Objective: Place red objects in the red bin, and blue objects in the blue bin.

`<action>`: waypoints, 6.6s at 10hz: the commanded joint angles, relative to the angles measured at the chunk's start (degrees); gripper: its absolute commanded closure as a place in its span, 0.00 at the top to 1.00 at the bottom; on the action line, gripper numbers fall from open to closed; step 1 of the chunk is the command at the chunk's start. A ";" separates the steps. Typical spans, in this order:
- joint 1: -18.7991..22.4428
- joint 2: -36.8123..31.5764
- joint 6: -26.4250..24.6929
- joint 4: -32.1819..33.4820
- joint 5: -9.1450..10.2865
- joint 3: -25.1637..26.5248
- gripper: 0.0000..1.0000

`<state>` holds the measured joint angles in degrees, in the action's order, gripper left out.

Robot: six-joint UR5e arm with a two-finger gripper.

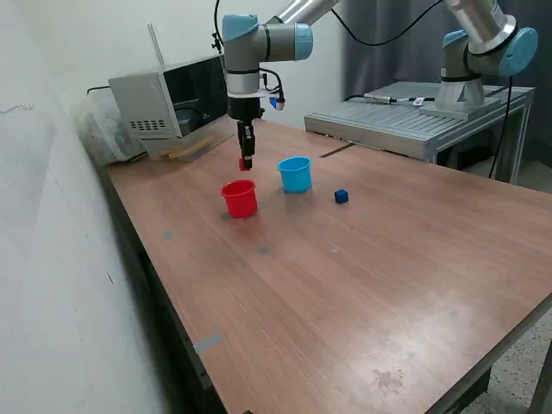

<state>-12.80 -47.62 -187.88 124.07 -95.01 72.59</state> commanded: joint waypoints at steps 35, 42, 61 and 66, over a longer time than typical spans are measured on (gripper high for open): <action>9.91 -3.44 0.23 5.39 -1.23 21.18 1.00; 7.09 -5.54 0.15 5.30 -1.23 25.49 1.00; 11.13 -6.34 0.23 5.39 -0.70 26.98 1.00; 11.13 -5.73 0.23 5.30 -0.79 26.81 0.00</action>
<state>-1.66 -53.55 -187.65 129.41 -95.77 99.45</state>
